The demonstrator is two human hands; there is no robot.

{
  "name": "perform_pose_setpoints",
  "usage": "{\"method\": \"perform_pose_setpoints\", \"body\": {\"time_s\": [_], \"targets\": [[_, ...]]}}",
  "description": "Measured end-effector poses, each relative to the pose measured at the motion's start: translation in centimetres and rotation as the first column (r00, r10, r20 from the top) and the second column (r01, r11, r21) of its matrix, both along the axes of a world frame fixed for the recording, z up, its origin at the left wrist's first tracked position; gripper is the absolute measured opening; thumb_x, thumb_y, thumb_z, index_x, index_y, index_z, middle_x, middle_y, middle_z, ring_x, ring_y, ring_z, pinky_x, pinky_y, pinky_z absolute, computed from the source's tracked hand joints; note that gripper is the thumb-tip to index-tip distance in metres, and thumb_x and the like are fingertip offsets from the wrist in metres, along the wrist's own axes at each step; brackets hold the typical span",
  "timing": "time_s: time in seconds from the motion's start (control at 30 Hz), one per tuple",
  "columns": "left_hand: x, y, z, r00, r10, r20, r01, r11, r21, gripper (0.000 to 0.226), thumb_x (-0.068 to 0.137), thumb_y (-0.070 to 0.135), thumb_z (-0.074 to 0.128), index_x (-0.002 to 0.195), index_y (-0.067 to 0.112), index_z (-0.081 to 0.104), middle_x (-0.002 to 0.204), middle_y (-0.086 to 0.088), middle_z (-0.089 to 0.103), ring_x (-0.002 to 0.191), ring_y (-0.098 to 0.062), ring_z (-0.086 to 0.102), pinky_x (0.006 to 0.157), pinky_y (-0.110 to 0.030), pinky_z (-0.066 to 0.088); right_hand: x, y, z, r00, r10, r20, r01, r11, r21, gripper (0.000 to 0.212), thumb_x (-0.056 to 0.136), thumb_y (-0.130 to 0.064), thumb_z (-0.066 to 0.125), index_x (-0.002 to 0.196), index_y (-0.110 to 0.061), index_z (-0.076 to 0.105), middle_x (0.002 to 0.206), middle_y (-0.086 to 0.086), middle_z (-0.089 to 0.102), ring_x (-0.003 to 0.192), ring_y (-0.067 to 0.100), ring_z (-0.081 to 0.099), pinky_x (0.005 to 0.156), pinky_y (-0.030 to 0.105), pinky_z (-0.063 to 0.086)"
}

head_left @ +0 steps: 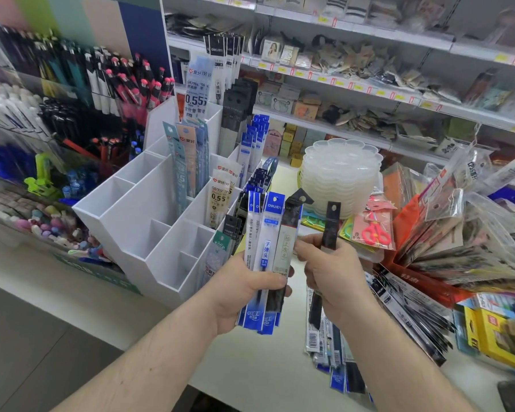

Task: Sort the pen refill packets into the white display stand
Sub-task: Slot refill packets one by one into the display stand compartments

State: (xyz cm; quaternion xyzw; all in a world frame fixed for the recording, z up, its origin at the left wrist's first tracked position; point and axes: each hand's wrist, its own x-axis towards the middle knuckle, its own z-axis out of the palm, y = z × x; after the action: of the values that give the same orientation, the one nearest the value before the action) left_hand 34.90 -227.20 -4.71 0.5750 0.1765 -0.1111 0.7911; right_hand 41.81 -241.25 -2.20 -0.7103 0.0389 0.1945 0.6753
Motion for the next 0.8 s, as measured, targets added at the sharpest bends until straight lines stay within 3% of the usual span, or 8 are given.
{"method": "perform_pose_setpoints", "body": {"time_s": [0.07,0.23,0.33,0.4,0.57,0.67,0.73,0.8], "targets": [[0.1,-0.2,-0.2,0.998,0.058,-0.005,-0.058,0.998,0.029,0.036,0.086,-0.004,0.068,0.119,0.009,0.061,0.093,-0.011,0.075,0.078,-0.022,0.073,0.071,-0.033,0.06,-0.1,0.1,0.1,0.995,-0.078,0.059,0.078,0.997,-0.003,0.014,0.084,-0.011,0.076,0.084,-0.01,0.062,0.064,-0.002,0.056,0.056,0.011,0.046,0.056,0.027,0.037],[0.1,-0.4,-0.1,0.997,0.075,0.023,-0.076,0.995,0.064,0.042,0.081,0.006,0.076,0.119,0.017,0.062,0.092,-0.008,0.076,0.086,-0.024,0.075,0.074,-0.034,0.06,-0.9,0.8,1.0,0.99,0.108,0.085,-0.102,0.992,-0.078,0.022,0.083,-0.013,0.079,0.095,-0.002,0.065,0.079,0.006,0.074,0.071,0.015,0.072,0.062,0.028,0.058],[0.1,-0.3,0.3,0.992,0.118,0.04,-0.118,0.993,0.005,0.049,0.07,0.021,0.077,0.117,0.019,0.064,0.098,-0.009,0.076,0.092,-0.025,0.074,0.076,-0.04,0.061,-0.6,0.5,0.8,0.995,0.094,0.01,-0.094,0.996,0.004,0.015,0.087,-0.006,0.073,0.089,0.0,0.059,0.053,-0.007,0.061,0.043,0.003,0.05,0.042,0.017,0.039],[0.2,0.0,0.4,0.981,0.191,0.043,-0.191,0.982,-0.003,0.039,0.071,0.021,0.076,0.109,0.021,0.066,0.093,-0.007,0.077,0.087,-0.024,0.075,0.069,-0.037,0.062,-0.5,0.2,0.7,0.993,0.114,-0.044,-0.112,0.993,0.037,0.01,0.09,-0.006,0.069,0.091,0.0,0.062,0.047,-0.01,0.054,0.038,0.003,0.039,0.038,0.016,0.03],[0.4,0.0,0.7,0.985,0.16,0.068,-0.165,0.984,0.065,0.039,0.079,0.002,0.076,0.114,0.017,0.065,0.095,-0.008,0.076,0.09,-0.023,0.074,0.075,-0.039,0.062,-0.9,0.3,-0.1,0.974,0.18,-0.135,-0.17,0.982,0.083,0.021,0.09,-0.014,0.07,0.1,0.003,0.064,0.056,-0.001,0.046,0.044,0.009,0.032,0.042,0.02,0.029],[0.4,-0.1,0.4,0.98,0.186,0.067,-0.193,0.974,0.119,0.041,0.078,-0.003,0.077,0.113,0.016,0.065,0.092,-0.005,0.077,0.087,-0.023,0.075,0.075,-0.04,0.061,-0.6,0.7,-0.2,0.98,0.094,-0.173,-0.079,0.993,0.091,0.031,0.092,-0.032,0.068,0.102,-0.003,0.067,0.065,0.001,0.044,0.048,0.01,0.031,0.045,0.022,0.026],[0.6,-0.2,0.1,0.971,0.232,0.064,-0.239,0.961,0.142,0.038,0.077,-0.003,0.078,0.108,0.016,0.066,0.091,-0.004,0.077,0.086,-0.023,0.075,0.075,-0.042,0.062,-0.5,0.6,0.2,0.967,0.029,-0.251,0.02,0.982,0.188,0.044,0.094,-0.05,0.057,0.101,-0.008,0.069,0.069,0.0,0.049,0.051,0.011,0.034,0.048,0.023,0.025],[0.6,-0.2,-0.2,0.956,0.289,0.054,-0.294,0.942,0.161,0.037,0.077,-0.002,0.079,0.103,0.02,0.065,0.091,-0.004,0.077,0.085,-0.023,0.075,0.072,-0.041,0.062,-0.4,0.2,0.5,0.943,0.006,-0.332,0.107,0.94,0.324,0.057,0.098,-0.051,0.043,0.108,-0.001,0.069,0.078,0.005,0.054,0.055,0.013,0.038,0.051,0.026,0.027]]}}
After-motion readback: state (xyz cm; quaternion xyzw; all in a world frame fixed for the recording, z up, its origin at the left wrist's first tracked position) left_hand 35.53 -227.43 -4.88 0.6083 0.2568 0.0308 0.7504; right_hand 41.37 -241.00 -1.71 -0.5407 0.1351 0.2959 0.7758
